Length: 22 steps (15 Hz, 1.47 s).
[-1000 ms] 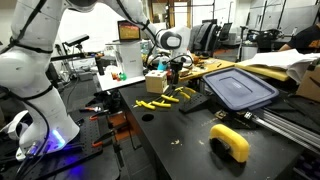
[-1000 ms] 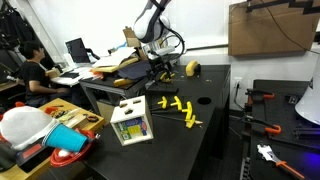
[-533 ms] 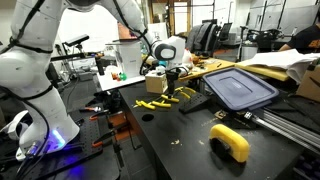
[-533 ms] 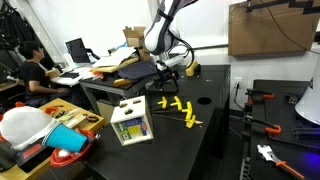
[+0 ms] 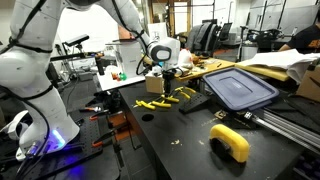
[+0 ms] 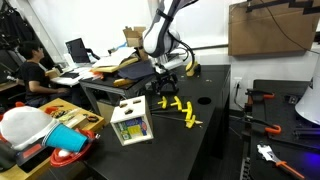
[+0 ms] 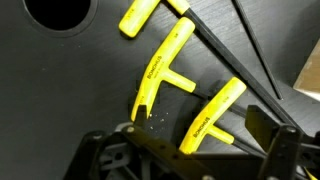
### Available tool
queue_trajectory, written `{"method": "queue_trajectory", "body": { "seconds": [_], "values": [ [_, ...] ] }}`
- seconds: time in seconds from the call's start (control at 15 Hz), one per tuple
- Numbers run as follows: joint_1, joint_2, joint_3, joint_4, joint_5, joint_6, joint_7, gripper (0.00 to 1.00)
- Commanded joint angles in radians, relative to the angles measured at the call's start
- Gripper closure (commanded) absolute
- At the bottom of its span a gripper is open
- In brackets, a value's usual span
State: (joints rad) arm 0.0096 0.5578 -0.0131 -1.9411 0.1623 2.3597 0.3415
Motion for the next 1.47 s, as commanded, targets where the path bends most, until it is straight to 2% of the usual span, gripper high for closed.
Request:
{"method": "queue_trajectory", "body": {
  "seconds": [0.0, 0.67, 1.4],
  "values": [
    [0.003, -0.013, -0.003, -0.022, 0.026, 0.015, -0.009, 0.00],
    [0.004, 0.022, 0.011, 0.037, 0.042, -0.013, -0.020, 0.00],
    [0.004, 0.123, 0.006, 0.141, 0.038, -0.041, -0.015, 0.00]
  ]
}}
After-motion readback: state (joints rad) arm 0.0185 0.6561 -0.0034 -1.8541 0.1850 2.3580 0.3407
